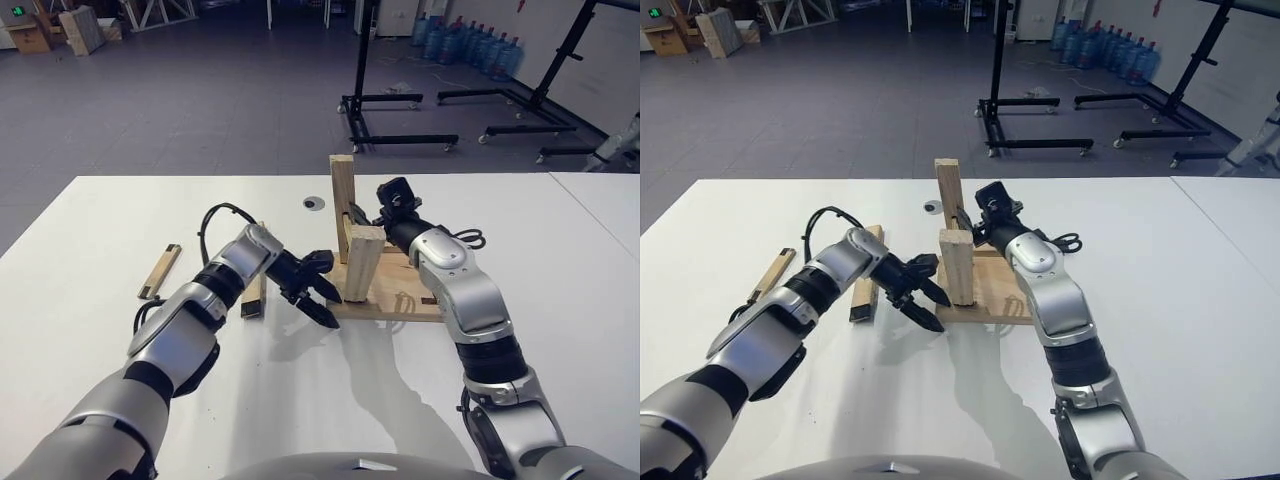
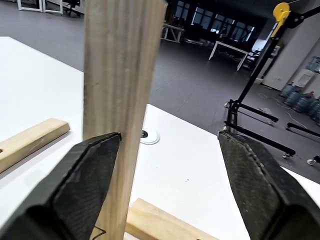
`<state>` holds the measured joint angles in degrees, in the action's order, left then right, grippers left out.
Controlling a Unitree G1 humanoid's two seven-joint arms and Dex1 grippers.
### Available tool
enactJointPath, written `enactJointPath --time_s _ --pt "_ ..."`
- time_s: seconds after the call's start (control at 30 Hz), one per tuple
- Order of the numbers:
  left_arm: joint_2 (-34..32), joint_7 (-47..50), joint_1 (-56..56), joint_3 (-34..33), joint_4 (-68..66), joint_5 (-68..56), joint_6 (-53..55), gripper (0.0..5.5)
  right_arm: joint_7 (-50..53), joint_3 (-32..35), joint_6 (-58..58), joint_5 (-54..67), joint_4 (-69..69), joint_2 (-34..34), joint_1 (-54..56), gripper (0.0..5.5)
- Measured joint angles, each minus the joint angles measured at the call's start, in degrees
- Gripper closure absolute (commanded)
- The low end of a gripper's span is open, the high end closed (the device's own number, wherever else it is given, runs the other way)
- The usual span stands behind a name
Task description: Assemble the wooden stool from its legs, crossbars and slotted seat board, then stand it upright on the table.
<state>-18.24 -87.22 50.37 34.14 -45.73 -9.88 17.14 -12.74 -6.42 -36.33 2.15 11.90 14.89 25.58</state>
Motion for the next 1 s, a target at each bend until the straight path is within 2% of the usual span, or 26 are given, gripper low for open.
enactJointPath --time_s 0.13,0.23,0.4,0.47,0.63,0.8,0.87,1.0 --pt "-4.9 1.7 -5.3 -3.3 12.0 0.5 2.8 0.71 0.1 1.5 0.0 0.1 0.8 0.0 -0.2 1.93" --pt "-7.6 2.9 -8.9 -5.8 19.5 -0.1 5.6 0.68 -0.3 3.4 0.0 0.2 1.7 1.1 -0.2 1.93" --pt "-9.9 9.6 -17.8 -14.3 35.1 -5.2 11.6 0.68 -2.9 10.9 3.1 0.1 -0.9 9.2 -1.4 1.93" --pt "-9.7 13.5 -21.4 -18.4 39.8 -7.9 14.1 0.68 -4.0 12.0 5.5 -1.5 -4.5 12.9 -4.0 1.93" --pt "-5.4 27.2 -30.0 -31.1 51.6 -16.9 18.9 0.68 -5.9 7.2 12.7 -12.6 -14.6 25.0 -16.4 1.93" --pt "-3.5 35.0 -36.2 -34.1 58.6 -20.7 21.0 0.68 -7.4 4.1 14.6 -17.9 -15.3 28.3 -21.3 1.93" --pt "-3.3 37.8 -38.1 -34.9 59.2 -20.8 21.0 0.68 -12.2 2.7 13.7 -16.4 -11.6 28.6 -24.9 1.93" --pt "-3.8 42.6 -39.0 -37.0 58.4 -19.5 19.9 0.68 -22.5 0.9 6.9 -8.5 5.7 28.2 -31.7 1.93"
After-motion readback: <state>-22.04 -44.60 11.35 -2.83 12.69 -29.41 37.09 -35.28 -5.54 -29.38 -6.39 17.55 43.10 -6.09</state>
